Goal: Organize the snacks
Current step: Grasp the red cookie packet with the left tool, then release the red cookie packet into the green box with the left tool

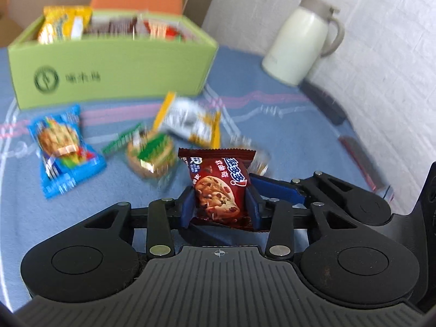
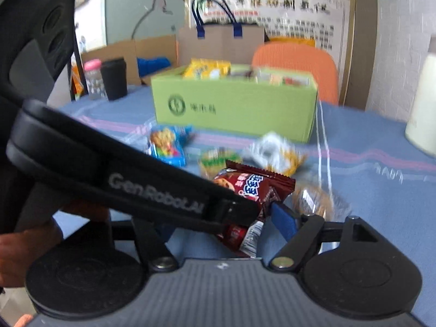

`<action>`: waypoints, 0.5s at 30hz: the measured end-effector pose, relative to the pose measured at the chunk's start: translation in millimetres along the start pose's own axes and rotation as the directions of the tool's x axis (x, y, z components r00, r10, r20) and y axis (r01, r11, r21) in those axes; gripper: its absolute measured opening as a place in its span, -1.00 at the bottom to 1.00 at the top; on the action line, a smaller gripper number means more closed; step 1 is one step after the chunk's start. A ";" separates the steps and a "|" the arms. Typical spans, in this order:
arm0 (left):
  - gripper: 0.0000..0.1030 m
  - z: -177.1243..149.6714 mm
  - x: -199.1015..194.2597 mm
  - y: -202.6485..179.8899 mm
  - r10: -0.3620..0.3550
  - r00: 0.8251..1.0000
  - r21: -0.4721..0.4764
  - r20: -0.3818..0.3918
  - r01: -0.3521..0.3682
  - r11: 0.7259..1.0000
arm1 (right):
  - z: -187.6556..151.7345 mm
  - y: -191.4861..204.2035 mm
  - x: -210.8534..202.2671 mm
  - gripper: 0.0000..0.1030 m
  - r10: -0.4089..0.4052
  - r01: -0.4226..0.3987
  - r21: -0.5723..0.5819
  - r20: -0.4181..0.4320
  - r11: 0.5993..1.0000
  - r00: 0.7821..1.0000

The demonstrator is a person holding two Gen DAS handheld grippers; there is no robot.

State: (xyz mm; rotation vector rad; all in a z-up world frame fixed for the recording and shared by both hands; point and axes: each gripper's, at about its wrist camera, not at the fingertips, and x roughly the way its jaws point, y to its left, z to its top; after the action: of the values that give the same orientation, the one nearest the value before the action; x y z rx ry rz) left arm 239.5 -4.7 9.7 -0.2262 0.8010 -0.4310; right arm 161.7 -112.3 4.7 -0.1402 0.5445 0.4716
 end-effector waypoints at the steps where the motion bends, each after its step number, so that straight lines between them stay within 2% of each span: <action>1: -0.63 5.9 -4.9 -0.4 0.000 1.000 0.001 0.020 0.000 1.000 | 7.7 0.9 0.1 0.55 -0.006 0.006 -0.016 0.020 1.000 1.000; 4: -0.63 32.4 -11.7 1.7 0.011 0.998 0.002 0.064 -0.011 1.000 | 33.6 -2.1 12.4 0.55 -0.015 0.018 -0.056 0.062 0.998 0.998; 10: -0.63 105.1 1.2 18.1 0.047 0.992 -0.016 0.118 -0.045 0.999 | 93.1 -22.9 58.3 0.57 -0.014 0.028 -0.117 0.119 0.993 0.993; 15: -0.63 172.3 23.4 39.1 0.073 0.988 -0.012 0.140 -0.072 0.997 | 143.8 -50.2 109.2 0.57 0.000 0.018 -0.149 0.123 0.989 0.992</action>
State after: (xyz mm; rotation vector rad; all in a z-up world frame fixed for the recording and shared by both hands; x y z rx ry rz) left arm 391.6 25.4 97.6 -0.2310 0.6709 -0.3399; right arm 334.2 -77.6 69.3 -0.2558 0.3875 0.5089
